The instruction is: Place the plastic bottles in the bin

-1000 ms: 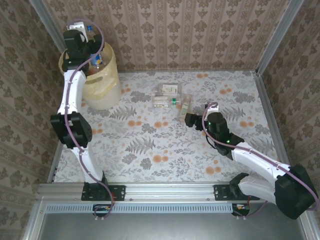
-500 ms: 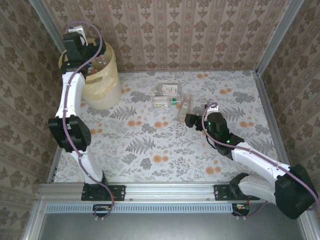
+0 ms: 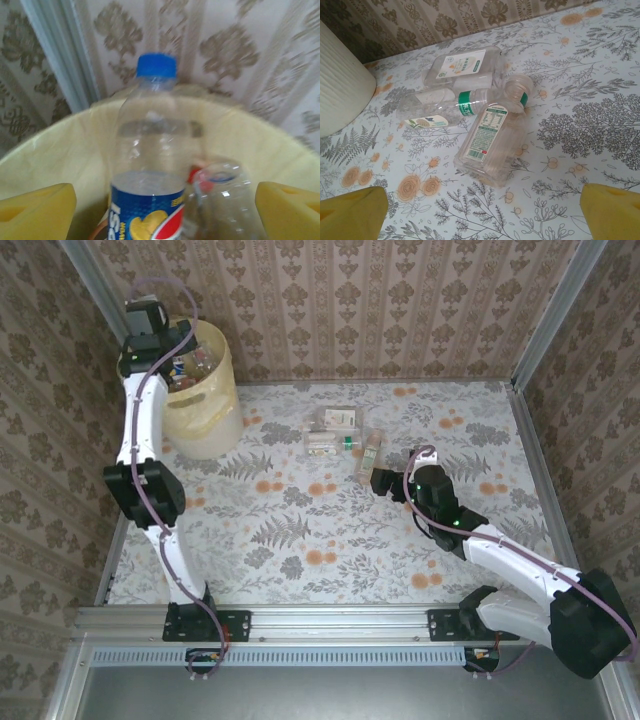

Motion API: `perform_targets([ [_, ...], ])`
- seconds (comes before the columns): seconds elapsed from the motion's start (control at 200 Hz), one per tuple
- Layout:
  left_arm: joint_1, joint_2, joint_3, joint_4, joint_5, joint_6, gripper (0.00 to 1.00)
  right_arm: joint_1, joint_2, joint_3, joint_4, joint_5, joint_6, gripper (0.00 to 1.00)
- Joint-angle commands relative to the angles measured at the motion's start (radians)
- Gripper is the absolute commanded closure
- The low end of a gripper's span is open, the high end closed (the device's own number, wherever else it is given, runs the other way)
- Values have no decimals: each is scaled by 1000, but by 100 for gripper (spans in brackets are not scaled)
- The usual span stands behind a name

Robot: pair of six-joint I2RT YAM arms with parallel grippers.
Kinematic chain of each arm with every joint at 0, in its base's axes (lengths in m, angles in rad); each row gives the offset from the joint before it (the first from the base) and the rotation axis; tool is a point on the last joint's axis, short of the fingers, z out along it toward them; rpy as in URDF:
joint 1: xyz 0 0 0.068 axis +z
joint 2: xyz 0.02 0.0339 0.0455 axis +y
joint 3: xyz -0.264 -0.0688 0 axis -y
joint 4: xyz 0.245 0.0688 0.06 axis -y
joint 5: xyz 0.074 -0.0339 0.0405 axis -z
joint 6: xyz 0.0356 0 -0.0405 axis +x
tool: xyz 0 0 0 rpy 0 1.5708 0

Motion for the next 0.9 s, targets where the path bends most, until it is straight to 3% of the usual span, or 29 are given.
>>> perform_targets([
  [0.0,20,37,31,-58,-53,46,11,-5,-25,-4,-31,39,-2,0],
  [0.265,35,175,183,-129,7,49,23,-5,-14,-1,-32,39,3,0],
  [0.385,33,199,231,-154,15,33,34,-5,-16,1,-36,43,1,0],
  [0.605,23,105,212,-151,50,49,40,-5,-15,-1,-35,48,-1,0],
  [0.895,23,-113,13,-91,97,113,44,-5,11,-7,-9,37,0,0],
])
